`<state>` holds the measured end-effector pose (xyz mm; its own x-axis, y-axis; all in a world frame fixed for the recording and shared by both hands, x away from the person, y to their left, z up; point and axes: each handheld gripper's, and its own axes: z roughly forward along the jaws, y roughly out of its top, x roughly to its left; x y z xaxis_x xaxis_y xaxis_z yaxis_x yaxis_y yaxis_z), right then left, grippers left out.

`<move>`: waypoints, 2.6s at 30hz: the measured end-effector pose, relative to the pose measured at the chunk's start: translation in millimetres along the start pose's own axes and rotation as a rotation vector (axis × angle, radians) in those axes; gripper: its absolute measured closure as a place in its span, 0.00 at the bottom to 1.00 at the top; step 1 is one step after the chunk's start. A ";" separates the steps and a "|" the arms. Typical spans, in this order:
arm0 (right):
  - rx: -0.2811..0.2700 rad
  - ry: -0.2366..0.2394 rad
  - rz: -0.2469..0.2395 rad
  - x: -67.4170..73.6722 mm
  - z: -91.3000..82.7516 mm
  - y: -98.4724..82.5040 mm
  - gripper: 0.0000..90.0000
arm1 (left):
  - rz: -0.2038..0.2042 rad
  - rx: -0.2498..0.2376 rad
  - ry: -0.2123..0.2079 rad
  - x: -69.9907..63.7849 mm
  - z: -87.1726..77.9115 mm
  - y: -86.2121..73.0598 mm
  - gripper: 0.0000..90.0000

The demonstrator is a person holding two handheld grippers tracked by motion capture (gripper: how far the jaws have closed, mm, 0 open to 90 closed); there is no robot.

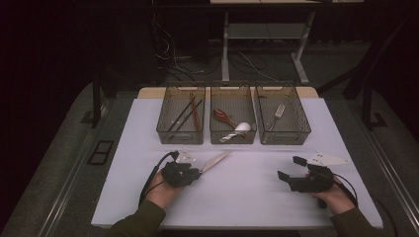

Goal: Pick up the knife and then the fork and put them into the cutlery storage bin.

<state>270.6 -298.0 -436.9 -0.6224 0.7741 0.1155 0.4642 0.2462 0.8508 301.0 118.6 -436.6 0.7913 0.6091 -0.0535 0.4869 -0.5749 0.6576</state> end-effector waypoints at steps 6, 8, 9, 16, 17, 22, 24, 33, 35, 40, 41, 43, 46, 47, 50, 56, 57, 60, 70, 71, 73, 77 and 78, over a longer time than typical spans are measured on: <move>-0.003 -0.002 -0.003 -0.2 0.1 0.1 0.17 | 0.011 -0.092 -0.022 -1.2 -14.3 4.5 0.88; -0.004 -0.002 -0.002 -0.4 0.0 0.4 0.17 | 0.015 -0.119 -0.033 -3.0 -16.8 5.9 0.88; -0.005 -0.003 -0.002 -0.4 0.1 0.5 0.17 | 0.020 -0.128 -0.036 -4.0 -18.0 6.9 0.88; -0.016 0.008 -0.001 1.0 -0.5 2.1 0.17 | 0.016 -0.209 -0.071 -11.1 -24.4 15.0 0.88; -0.020 0.015 -0.001 1.3 -0.8 2.9 0.17 | 0.016 -0.222 -0.077 -11.6 -25.7 16.0 0.88; -0.034 0.038 0.007 3.0 -1.2 8.0 0.17 | 0.015 -0.271 -0.100 -15.4 -33.2 22.2 0.88; -0.044 0.047 0.012 4.1 -1.4 10.5 0.17 | 0.019 -0.285 -0.099 -17.0 -33.8 24.5 0.88; -0.014 0.167 0.074 6.4 1.0 36.5 0.16 | 0.023 -0.314 -0.100 -16.8 -30.8 40.4 0.88; -0.015 0.161 0.074 8.3 4.1 43.7 0.17 | 0.023 -0.323 -0.103 -17.6 -27.6 45.8 0.88; -0.043 0.207 0.077 15.2 13.5 60.3 0.27 | 0.033 -0.334 -0.107 -22.0 -19.0 58.3 0.88; -0.048 0.218 0.069 16.9 16.0 63.9 0.29 | 0.036 -0.338 -0.108 -23.4 -16.9 61.1 0.88; -0.069 0.240 0.058 20.6 20.1 71.2 0.35 | 0.043 -0.342 -0.110 -25.5 -13.4 66.6 0.88; -0.093 0.270 0.049 25.7 25.9 82.6 0.40 | 0.040 -0.357 -0.107 -27.7 -7.7 74.0 0.88; -0.098 0.279 0.050 27.6 27.9 86.2 0.41 | 0.039 -0.358 -0.107 -28.6 -6.0 76.2 0.88; -0.115 0.299 0.042 33.2 33.2 95.4 0.45 | 0.037 -0.368 -0.105 -31.5 -0.5 82.4 0.88; -0.136 0.324 0.044 39.1 45.0 105.6 0.52 | 0.040 -0.384 -0.108 -40.0 9.3 91.0 0.88; -0.138 0.328 0.055 39.8 46.6 106.5 0.54 | 0.040 -0.385 -0.107 -41.4 10.9 91.7 0.88; -0.129 0.341 0.058 40.7 52.3 107.9 0.62 | 0.037 -0.390 -0.103 -44.9 14.4 93.7 0.88; -0.149 0.363 0.094 40.2 63.1 108.9 0.97 | 0.043 -0.403 -0.087 -48.9 18.3 95.5 0.88; -0.153 0.374 0.102 40.4 63.6 109.0 0.97 | 0.038 -0.405 -0.088 -48.7 19.1 95.5 0.88; -0.148 0.360 0.090 42.5 63.7 109.7 0.98 | 0.036 -0.407 -0.096 -47.3 19.6 94.9 0.88; -0.152 0.348 0.071 42.2 62.7 110.8 0.98 | 0.040 -0.416 -0.098 -45.1 18.4 93.3 0.80; -0.152 0.341 0.070 41.7 61.8 111.0 0.98 | 0.043 -0.417 -0.095 -43.9 18.0 92.3 0.77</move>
<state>335.1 -202.3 -369.4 -0.7781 0.5415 0.3184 0.4303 0.0902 0.8982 317.9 29.0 -387.1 0.8474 0.5255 -0.0755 0.2769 -0.3162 0.9074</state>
